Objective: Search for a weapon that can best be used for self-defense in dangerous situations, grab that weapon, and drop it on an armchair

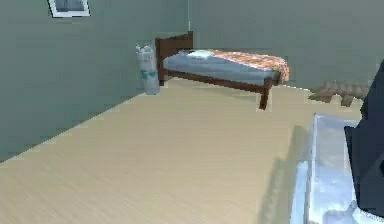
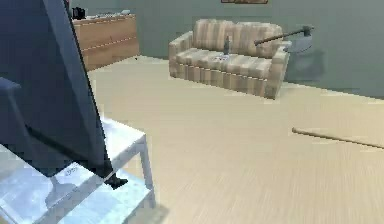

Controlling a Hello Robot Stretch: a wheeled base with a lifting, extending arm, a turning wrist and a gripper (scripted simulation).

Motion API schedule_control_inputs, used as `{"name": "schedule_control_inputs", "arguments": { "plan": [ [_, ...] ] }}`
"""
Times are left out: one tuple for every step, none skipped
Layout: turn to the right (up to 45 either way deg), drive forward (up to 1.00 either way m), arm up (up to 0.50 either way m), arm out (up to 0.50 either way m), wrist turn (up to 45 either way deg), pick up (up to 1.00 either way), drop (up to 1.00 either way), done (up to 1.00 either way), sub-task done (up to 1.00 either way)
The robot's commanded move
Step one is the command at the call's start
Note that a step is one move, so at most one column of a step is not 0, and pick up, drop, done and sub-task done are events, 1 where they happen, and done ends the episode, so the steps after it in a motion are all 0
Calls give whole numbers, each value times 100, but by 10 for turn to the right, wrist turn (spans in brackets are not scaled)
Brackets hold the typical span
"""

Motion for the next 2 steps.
{"name": "schedule_control_inputs", "arguments": {
  "plan": [
    [450, 0, 0, 0, 0, 0, 0, 0, 0],
    [450, 0, 0, 0, 0, 0, 0, 0, 0]
  ]
}}
